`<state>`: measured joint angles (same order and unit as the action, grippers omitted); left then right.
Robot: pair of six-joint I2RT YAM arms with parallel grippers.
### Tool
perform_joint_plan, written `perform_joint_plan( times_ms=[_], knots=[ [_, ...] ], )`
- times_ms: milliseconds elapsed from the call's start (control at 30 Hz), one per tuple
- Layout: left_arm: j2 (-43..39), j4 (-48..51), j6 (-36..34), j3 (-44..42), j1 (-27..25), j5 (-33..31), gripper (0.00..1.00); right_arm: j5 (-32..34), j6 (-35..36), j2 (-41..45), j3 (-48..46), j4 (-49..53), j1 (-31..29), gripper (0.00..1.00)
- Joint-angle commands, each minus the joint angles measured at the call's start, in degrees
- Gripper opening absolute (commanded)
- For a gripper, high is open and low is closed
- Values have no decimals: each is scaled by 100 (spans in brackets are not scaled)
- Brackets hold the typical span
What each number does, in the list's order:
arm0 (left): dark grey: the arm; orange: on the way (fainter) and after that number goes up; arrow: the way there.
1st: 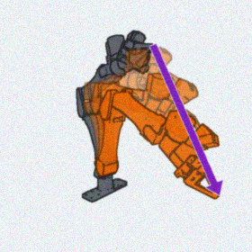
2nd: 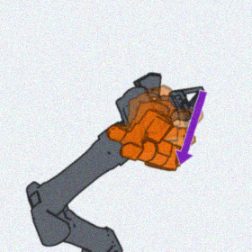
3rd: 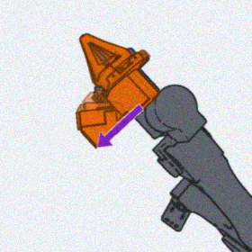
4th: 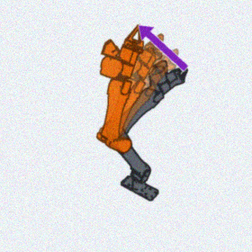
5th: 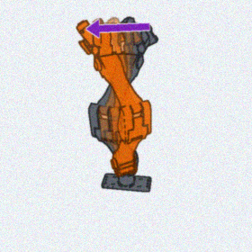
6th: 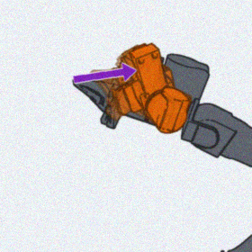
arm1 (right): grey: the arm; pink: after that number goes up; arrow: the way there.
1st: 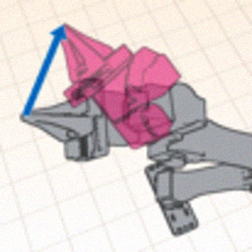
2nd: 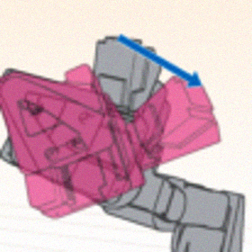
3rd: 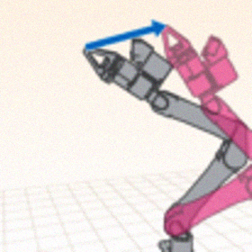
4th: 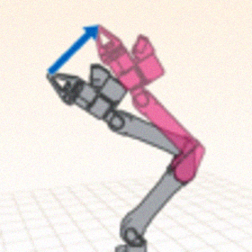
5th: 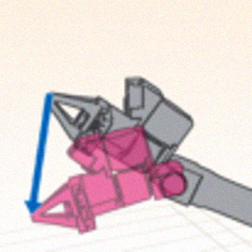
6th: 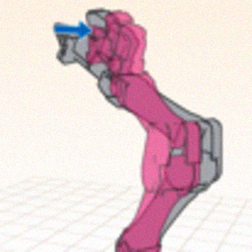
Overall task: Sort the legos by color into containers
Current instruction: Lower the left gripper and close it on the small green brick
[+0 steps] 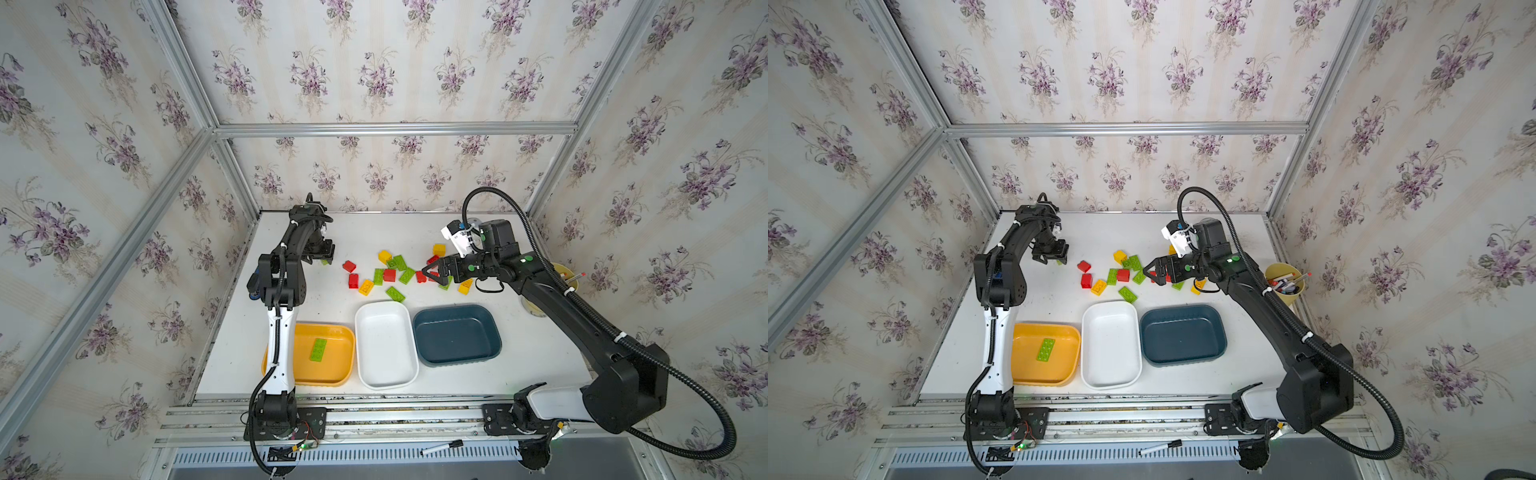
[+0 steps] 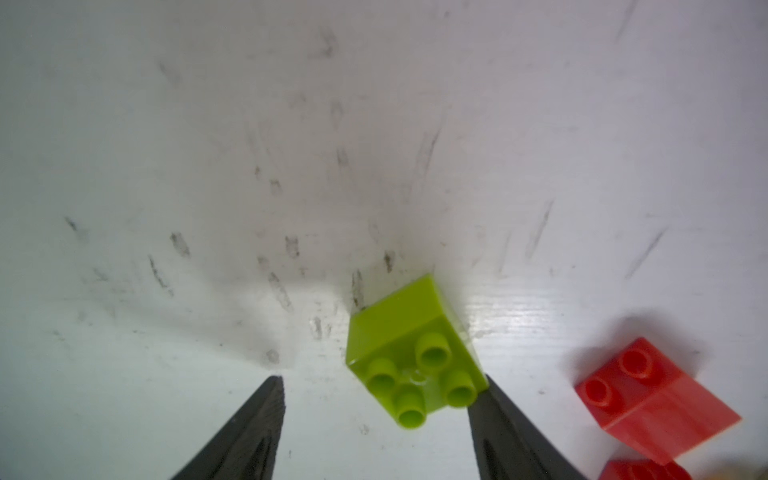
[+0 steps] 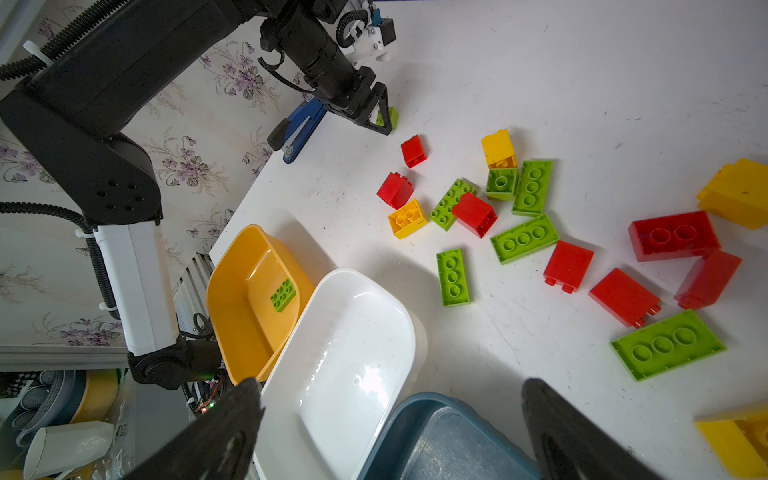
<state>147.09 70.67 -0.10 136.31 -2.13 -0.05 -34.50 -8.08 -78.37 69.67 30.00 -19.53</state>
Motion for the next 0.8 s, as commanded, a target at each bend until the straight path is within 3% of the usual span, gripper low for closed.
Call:
perform_joint_plan(
  times_ms=[0,433,667,767],
  knots=[
    [13,-61,-222,28,24,197,72,-87,-16,-27,82,-147,-14,100],
    [197,-323,-590,128,7,352,67,-136,-73,-77,75,-189,-13,100],
    [80,-335,-192,134,22,201,67,-161,-76,-114,73,-204,-14,100],
    [59,-335,-53,119,58,-160,67,-171,-76,-125,86,-213,-14,100]
  ],
)
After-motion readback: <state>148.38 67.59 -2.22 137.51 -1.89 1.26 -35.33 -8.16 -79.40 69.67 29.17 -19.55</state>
